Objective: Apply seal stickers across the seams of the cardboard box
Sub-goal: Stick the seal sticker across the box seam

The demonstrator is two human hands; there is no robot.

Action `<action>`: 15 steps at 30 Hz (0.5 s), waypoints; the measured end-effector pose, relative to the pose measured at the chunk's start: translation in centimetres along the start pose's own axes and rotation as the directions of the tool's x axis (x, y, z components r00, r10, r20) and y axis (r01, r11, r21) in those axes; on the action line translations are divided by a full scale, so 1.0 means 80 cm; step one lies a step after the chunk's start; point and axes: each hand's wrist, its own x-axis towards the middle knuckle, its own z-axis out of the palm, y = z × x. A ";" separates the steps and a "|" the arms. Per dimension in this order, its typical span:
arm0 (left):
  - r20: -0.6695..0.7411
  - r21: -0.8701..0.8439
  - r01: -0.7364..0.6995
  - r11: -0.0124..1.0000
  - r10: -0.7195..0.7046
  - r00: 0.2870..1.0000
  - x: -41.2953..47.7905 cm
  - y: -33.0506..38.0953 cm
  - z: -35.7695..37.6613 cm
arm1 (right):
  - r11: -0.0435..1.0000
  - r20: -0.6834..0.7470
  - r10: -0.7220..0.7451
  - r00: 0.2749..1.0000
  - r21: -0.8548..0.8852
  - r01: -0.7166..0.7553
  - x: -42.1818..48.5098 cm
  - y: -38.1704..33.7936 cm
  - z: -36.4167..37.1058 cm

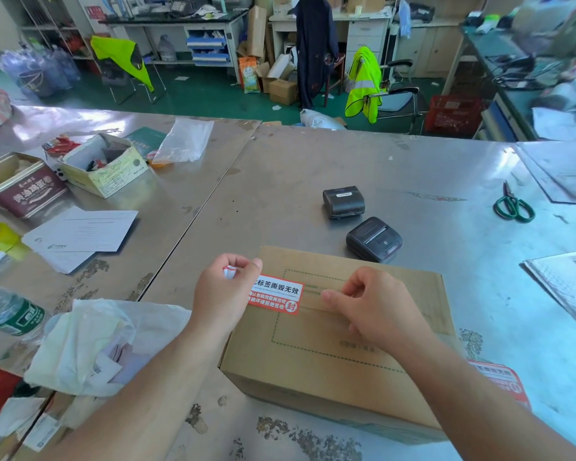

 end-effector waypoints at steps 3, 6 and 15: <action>0.014 0.026 -0.079 0.997 0.078 0.997 -0.012 0.007 0.009 | 0.999 -0.016 0.034 0.999 0.024 -0.034 -0.007 0.011 -0.008; 0.036 0.050 -0.173 0.984 0.171 0.985 -0.023 0.014 0.016 | 0.998 -0.043 0.051 0.998 0.037 -0.050 -0.013 0.022 -0.016; 0.209 0.094 -0.332 0.938 0.308 0.928 -0.054 0.031 0.052 | 0.991 -0.119 0.122 0.985 0.075 -0.114 -0.028 0.051 -0.038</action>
